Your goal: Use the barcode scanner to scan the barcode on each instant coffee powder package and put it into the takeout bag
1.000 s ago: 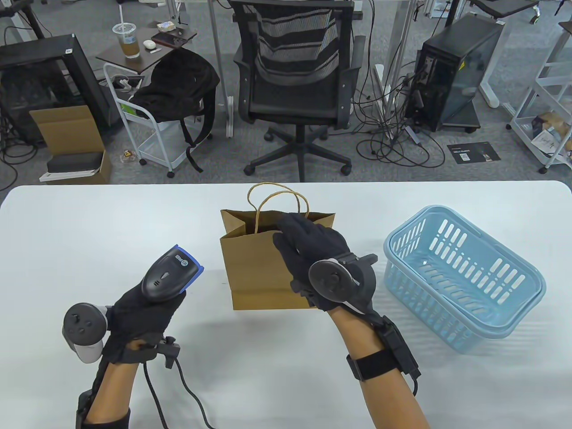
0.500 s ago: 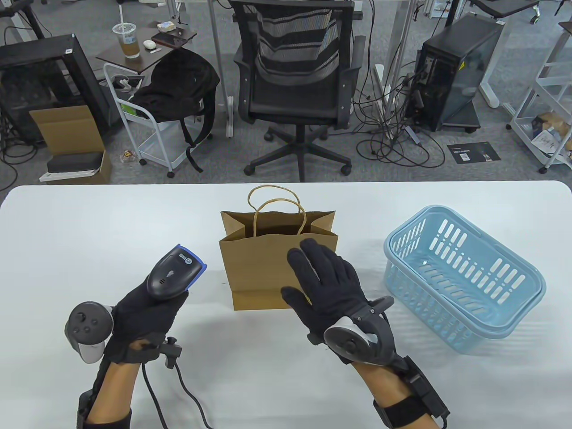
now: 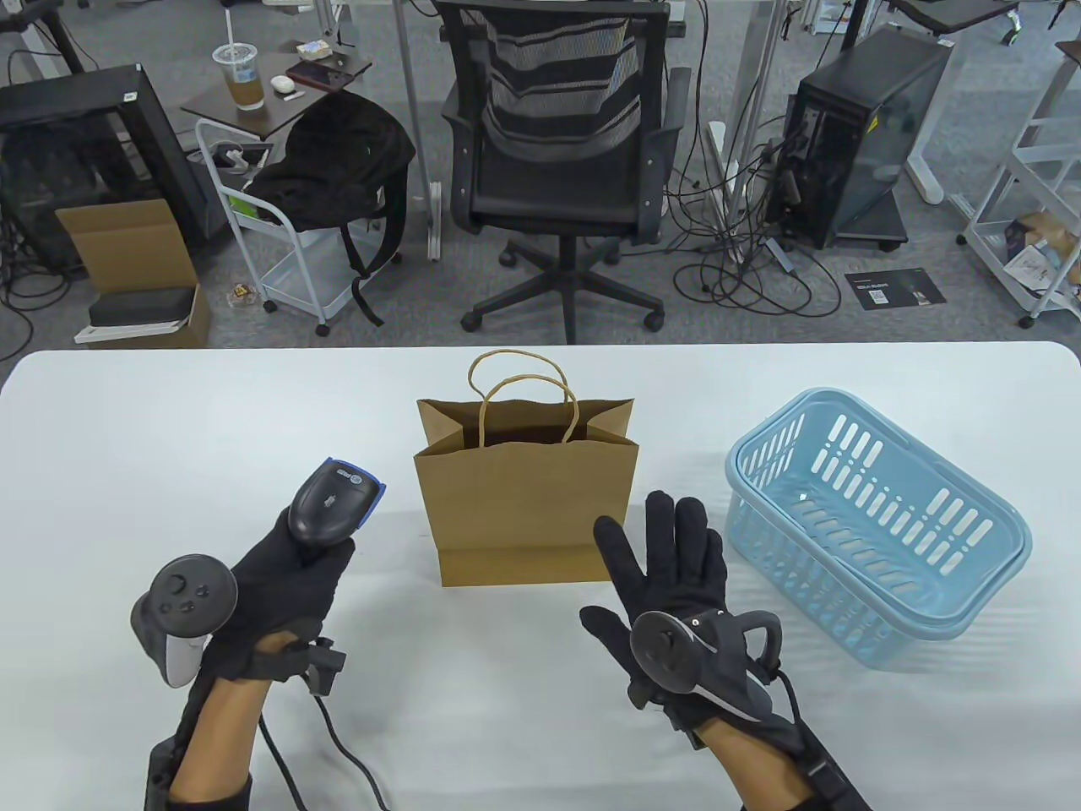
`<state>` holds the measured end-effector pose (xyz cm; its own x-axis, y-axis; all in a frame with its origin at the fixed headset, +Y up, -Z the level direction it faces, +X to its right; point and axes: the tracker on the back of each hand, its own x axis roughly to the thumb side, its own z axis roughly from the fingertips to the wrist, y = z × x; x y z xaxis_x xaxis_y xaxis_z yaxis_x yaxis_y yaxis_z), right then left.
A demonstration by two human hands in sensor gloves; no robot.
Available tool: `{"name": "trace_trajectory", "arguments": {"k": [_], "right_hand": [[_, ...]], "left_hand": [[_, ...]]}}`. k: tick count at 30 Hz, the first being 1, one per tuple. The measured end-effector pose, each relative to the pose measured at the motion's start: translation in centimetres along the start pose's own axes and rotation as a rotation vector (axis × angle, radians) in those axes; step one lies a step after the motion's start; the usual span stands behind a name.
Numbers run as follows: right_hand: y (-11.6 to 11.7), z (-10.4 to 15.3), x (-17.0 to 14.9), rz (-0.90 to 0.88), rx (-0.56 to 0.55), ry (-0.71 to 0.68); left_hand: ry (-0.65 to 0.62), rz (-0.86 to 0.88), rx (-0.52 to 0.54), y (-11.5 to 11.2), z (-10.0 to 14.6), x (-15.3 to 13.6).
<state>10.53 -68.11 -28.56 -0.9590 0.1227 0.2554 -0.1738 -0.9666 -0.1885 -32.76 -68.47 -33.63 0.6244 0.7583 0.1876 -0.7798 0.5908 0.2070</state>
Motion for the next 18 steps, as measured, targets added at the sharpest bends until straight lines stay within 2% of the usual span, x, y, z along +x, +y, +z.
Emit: {"name": "trace_trajectory", "arguments": {"k": [6, 11, 18], "right_hand": [[1.8, -0.2, 0.4, -0.027, 0.145, -0.018], [2.4, -0.4, 0.3, -0.03, 0.177, -0.004], [2.6, -0.7, -0.2, -0.047, 0.207, 0.018]], "left_hand": [[0.197, -0.103, -0.01, -0.6, -0.2, -2.1], [0.355, -0.199, -0.05, -1.1, -0.4, -3.9], [0.525, -0.256, -0.035, -1.2, -0.4, -6.0]]}}
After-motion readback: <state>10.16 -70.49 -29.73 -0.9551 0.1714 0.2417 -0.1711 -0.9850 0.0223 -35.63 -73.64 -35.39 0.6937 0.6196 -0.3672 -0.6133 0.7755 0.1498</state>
